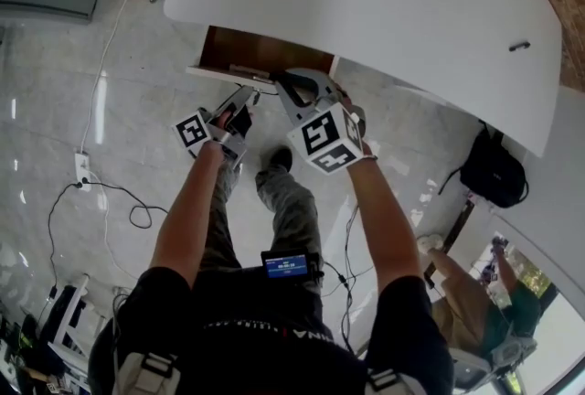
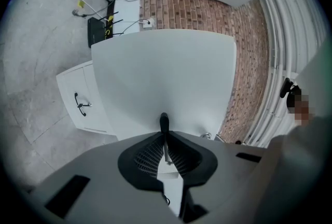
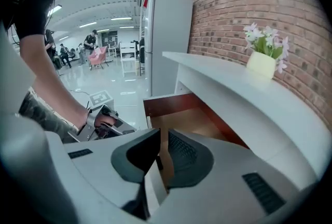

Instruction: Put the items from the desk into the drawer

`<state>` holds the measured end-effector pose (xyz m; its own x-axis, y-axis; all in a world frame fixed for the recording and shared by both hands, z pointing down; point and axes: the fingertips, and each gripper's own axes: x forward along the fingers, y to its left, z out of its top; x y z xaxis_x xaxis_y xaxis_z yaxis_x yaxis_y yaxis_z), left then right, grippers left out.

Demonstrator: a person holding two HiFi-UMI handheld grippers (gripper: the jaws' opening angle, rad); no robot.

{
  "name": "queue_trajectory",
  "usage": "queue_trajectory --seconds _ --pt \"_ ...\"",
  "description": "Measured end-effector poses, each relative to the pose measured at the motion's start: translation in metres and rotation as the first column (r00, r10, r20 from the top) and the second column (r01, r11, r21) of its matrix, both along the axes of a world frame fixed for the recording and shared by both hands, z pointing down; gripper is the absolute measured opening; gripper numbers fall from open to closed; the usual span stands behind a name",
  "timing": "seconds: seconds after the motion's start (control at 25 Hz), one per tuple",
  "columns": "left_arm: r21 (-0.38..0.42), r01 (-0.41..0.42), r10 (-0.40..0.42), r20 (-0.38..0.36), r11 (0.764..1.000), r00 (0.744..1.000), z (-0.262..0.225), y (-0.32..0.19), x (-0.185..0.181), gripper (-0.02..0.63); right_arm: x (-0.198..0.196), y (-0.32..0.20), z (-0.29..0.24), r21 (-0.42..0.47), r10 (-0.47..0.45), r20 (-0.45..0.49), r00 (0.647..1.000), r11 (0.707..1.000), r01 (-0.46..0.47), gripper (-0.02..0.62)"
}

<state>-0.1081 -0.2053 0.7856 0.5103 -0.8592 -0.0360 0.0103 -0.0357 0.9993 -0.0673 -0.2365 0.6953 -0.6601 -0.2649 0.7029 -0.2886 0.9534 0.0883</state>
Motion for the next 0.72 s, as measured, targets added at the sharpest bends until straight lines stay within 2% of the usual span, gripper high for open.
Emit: queue_trajectory --seconds 0.16,0.32,0.52,0.72 --pt "-0.022 0.005 -0.004 0.013 1.0 1.0 -0.007 -0.004 -0.001 0.029 0.016 0.001 -0.028 0.024 0.082 0.058 0.995 0.996 -0.084 0.055" --pt "-0.056 -0.013 0.015 0.038 0.998 0.999 -0.01 -0.005 0.003 0.031 0.039 0.014 -0.05 0.001 0.153 0.099 0.983 0.988 -0.154 0.055" --pt "-0.09 -0.032 0.036 0.043 0.995 0.998 -0.005 -0.021 0.007 0.032 0.061 0.016 -0.05 -0.033 0.209 0.111 0.972 0.978 -0.206 0.055" --pt "-0.085 -0.038 0.043 0.057 0.996 0.997 -0.009 -0.024 0.009 0.032 0.067 0.032 -0.053 -0.048 0.255 0.135 0.958 0.967 -0.25 0.055"
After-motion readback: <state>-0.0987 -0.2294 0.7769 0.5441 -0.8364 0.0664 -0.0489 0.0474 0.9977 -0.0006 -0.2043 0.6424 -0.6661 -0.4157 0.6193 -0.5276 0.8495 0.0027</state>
